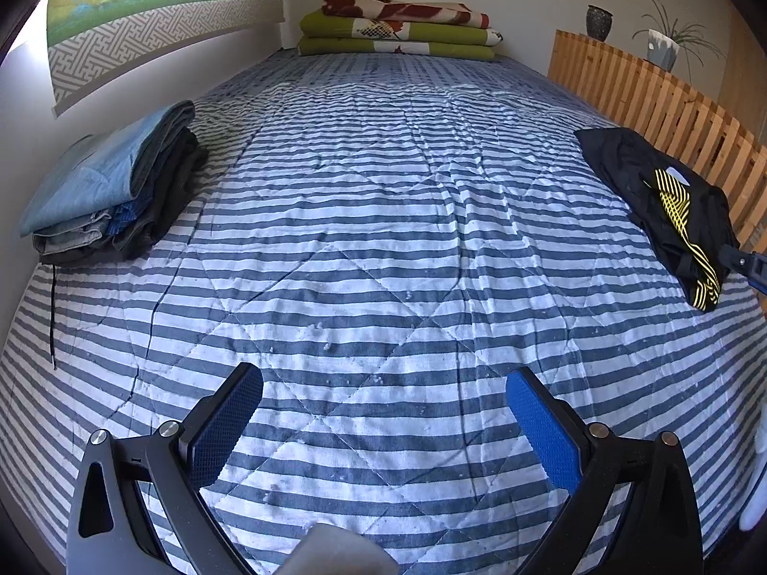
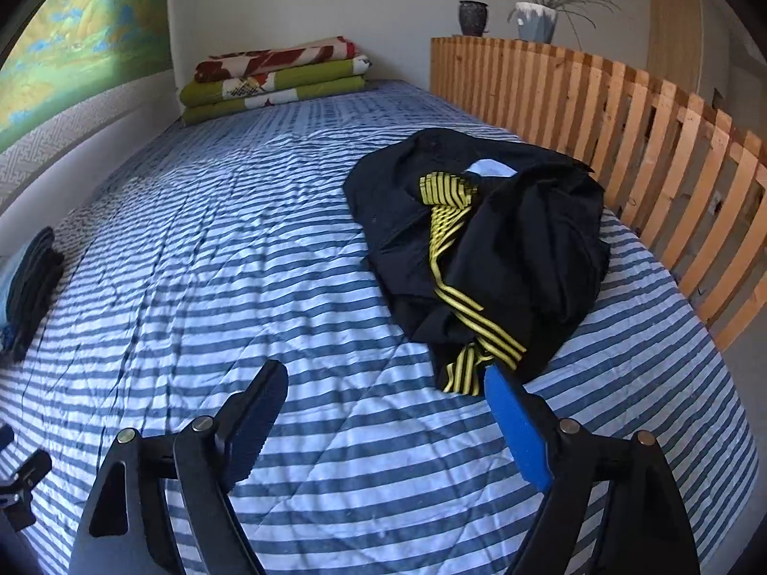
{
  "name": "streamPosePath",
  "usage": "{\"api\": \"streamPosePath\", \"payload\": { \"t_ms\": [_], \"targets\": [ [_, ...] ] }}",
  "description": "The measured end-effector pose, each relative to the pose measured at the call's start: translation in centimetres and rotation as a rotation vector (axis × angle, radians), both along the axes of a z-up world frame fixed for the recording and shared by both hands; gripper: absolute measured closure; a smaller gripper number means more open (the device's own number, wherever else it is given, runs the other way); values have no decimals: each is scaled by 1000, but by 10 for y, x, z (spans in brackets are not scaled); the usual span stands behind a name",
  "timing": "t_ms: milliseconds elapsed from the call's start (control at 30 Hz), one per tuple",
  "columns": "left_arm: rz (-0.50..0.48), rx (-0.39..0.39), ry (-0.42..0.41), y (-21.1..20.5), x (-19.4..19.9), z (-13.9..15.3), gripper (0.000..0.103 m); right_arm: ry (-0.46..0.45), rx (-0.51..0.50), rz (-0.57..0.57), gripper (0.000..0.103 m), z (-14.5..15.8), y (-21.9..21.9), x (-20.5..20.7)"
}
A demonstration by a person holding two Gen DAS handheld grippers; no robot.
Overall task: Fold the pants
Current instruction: 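Grasp the black garment with yellow stripes with the right tool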
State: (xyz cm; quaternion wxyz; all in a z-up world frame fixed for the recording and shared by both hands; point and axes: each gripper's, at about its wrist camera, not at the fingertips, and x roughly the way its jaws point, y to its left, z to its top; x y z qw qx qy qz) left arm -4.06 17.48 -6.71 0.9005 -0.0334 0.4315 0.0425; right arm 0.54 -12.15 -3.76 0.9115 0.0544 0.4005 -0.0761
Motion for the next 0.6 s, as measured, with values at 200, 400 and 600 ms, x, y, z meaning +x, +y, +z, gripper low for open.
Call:
{"api": "streamPosePath", "payload": {
  "t_ms": [200, 400, 600],
  "targets": [
    [-8, -44, 29, 6, 4, -8, 1, 62, -44, 4, 24, 13, -36, 57],
    [-41, -35, 51, 2, 8, -17, 3, 128, -131, 25, 34, 8, -33, 131],
    [-53, -40, 63, 4, 10, -20, 10, 220, -270, -29, 40, -13, -30, 187]
  ]
}}
